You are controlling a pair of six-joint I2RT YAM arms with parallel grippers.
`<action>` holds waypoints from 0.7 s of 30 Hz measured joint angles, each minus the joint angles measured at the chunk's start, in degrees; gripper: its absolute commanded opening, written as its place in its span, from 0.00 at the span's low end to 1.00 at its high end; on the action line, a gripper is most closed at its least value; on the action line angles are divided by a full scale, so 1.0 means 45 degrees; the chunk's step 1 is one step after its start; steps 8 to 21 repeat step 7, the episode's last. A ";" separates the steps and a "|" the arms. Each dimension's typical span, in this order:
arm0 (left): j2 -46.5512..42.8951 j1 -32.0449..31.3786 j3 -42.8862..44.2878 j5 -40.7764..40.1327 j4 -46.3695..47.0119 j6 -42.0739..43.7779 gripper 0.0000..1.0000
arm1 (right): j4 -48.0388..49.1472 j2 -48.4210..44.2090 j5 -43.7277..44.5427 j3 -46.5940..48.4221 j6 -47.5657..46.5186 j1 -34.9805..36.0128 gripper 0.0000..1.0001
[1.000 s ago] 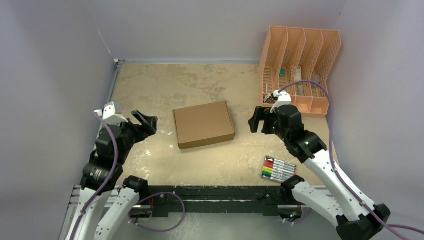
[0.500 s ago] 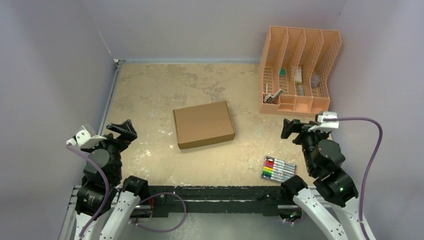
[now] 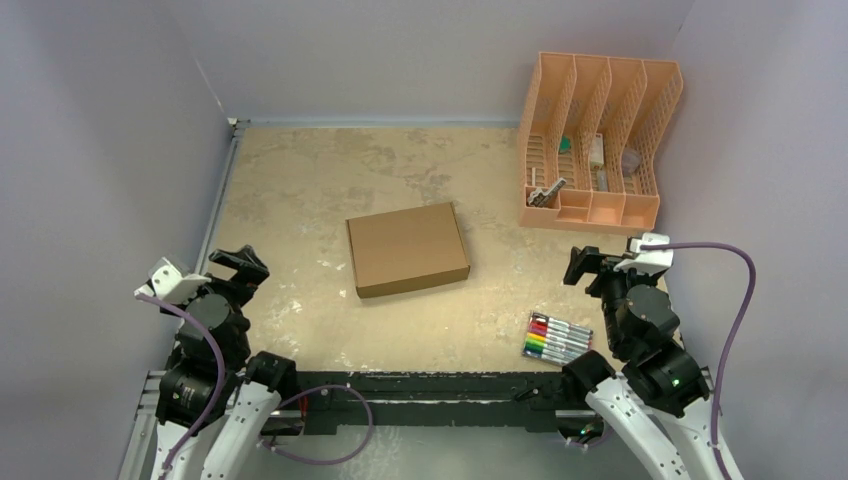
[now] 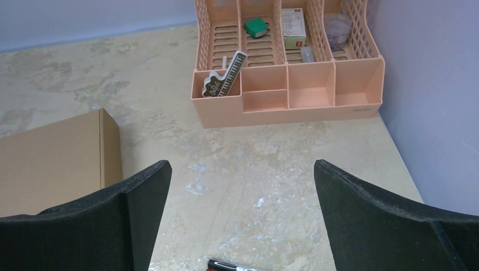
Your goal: Fold the paper box
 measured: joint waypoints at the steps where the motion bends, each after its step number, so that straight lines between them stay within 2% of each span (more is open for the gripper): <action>1: -0.0005 0.0000 0.0000 -0.0019 0.0000 0.0000 0.98 | 0.0000 0.0000 0.0000 0.0000 0.0005 0.0000 0.99; 21: -0.0010 0.0000 0.0000 -0.0049 0.0000 -0.0005 0.99 | -0.0005 0.0024 -0.0044 0.0000 0.0010 0.0000 0.99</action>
